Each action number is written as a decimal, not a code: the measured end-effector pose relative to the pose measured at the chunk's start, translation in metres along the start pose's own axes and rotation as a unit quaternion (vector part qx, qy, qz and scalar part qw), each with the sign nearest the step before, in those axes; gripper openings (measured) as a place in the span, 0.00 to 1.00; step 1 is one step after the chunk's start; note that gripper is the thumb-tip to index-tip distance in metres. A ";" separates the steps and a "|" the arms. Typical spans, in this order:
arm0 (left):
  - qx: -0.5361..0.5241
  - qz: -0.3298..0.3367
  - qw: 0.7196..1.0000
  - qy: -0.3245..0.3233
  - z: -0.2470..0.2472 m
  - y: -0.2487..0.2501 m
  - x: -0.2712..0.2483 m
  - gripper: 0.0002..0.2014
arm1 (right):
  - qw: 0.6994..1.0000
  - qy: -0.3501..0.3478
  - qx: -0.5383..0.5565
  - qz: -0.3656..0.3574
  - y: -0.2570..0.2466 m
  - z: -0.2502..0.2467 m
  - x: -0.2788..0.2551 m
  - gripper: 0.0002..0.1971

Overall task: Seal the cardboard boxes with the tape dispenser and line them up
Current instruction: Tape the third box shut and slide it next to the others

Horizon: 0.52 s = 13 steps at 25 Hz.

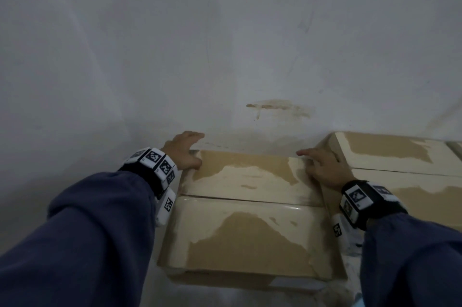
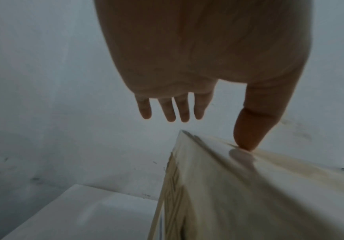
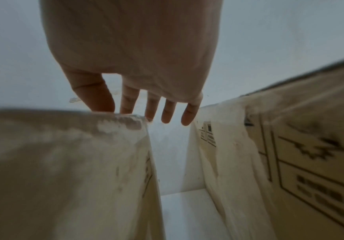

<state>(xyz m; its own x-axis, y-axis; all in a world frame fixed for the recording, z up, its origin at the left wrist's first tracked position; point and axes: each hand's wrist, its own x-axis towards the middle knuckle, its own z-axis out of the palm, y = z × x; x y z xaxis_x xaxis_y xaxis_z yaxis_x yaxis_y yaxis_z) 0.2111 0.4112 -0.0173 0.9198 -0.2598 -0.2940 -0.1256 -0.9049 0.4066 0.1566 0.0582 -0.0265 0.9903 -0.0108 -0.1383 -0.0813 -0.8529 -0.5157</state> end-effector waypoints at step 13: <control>-0.151 -0.085 0.984 -0.039 0.018 -0.020 -0.010 0.33 | 0.983 -0.017 0.155 0.095 0.019 0.007 -0.018 0.30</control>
<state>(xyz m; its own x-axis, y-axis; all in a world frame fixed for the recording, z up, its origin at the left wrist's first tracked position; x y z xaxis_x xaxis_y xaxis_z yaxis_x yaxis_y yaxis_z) 0.1982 0.4254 -0.0376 0.8849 -0.1488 -0.4414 0.1553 -0.7991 0.5808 0.1363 0.0455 -0.0396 0.9499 -0.1331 -0.2827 -0.3005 -0.6372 -0.7097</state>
